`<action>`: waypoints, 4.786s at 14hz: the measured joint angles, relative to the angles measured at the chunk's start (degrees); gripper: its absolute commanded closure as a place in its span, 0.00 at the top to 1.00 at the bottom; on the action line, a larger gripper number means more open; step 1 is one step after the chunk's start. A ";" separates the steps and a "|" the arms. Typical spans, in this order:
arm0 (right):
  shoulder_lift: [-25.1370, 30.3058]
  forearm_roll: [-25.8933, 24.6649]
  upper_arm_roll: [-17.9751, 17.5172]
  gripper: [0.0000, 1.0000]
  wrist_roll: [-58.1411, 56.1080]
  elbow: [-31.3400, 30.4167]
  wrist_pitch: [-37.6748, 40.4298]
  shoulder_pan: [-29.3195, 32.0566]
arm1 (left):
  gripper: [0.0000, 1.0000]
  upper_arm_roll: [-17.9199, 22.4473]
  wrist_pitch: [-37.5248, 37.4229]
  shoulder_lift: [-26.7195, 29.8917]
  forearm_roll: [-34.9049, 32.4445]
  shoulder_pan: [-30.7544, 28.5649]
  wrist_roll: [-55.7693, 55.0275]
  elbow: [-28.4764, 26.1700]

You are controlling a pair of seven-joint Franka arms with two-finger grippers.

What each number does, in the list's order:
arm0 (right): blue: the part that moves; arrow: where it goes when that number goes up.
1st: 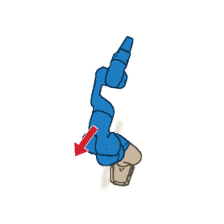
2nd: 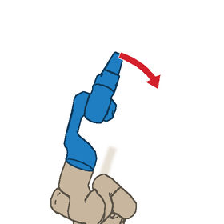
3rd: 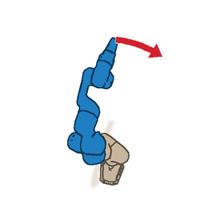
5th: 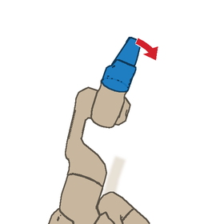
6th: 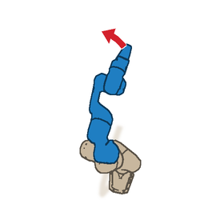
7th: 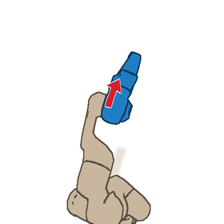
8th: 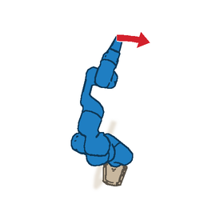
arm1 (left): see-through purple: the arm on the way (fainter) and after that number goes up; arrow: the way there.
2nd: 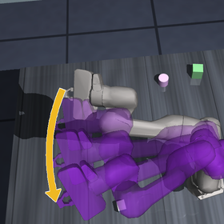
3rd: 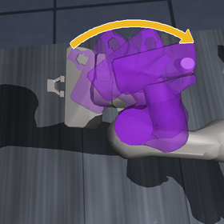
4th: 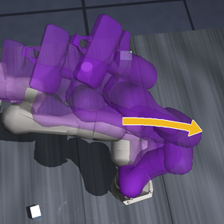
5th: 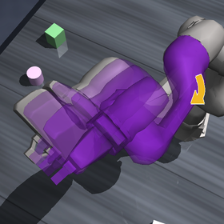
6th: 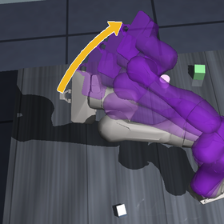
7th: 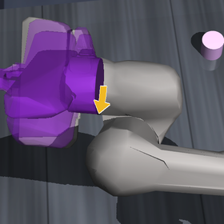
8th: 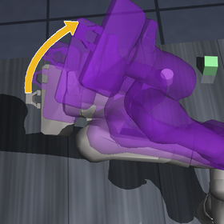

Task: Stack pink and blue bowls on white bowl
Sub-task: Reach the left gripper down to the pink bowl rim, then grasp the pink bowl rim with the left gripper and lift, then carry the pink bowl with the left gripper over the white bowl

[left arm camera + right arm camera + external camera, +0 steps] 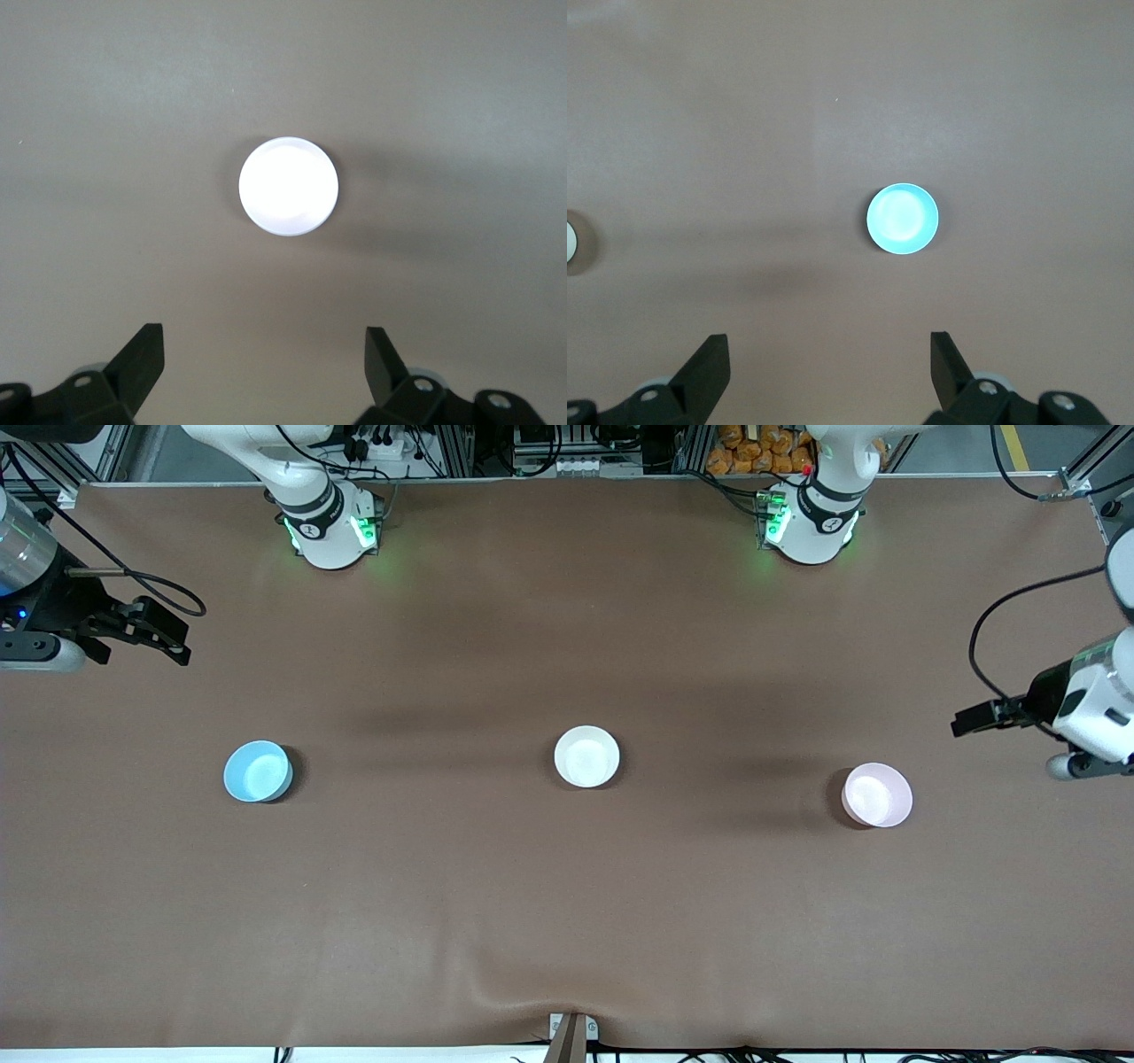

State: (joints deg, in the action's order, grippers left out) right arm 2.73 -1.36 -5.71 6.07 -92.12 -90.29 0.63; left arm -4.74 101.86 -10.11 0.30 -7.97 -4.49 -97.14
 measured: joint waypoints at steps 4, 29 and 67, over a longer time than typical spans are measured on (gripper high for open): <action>0.00 0.00 0.00 1.00 0.00 0.00 -0.01 0.00 | 1.00 0.00 8.59 -1.74 0.00 -0.85 3.08 -4.07; 0.00 2.21 0.33 1.00 -1.42 0.00 0.00 0.05 | 0.81 -0.42 29.09 -14.51 -0.01 -5.07 8.98 -11.13; 0.00 2.33 0.50 1.00 -1.67 -0.03 0.00 0.54 | 0.00 -24.82 27.09 -21.78 -3.38 20.82 -44.96 -2.96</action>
State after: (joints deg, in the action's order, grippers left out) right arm 2.73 0.97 -5.21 4.41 -92.15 -90.29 1.18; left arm -29.56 128.95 -31.89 -3.08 12.85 -49.45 -100.10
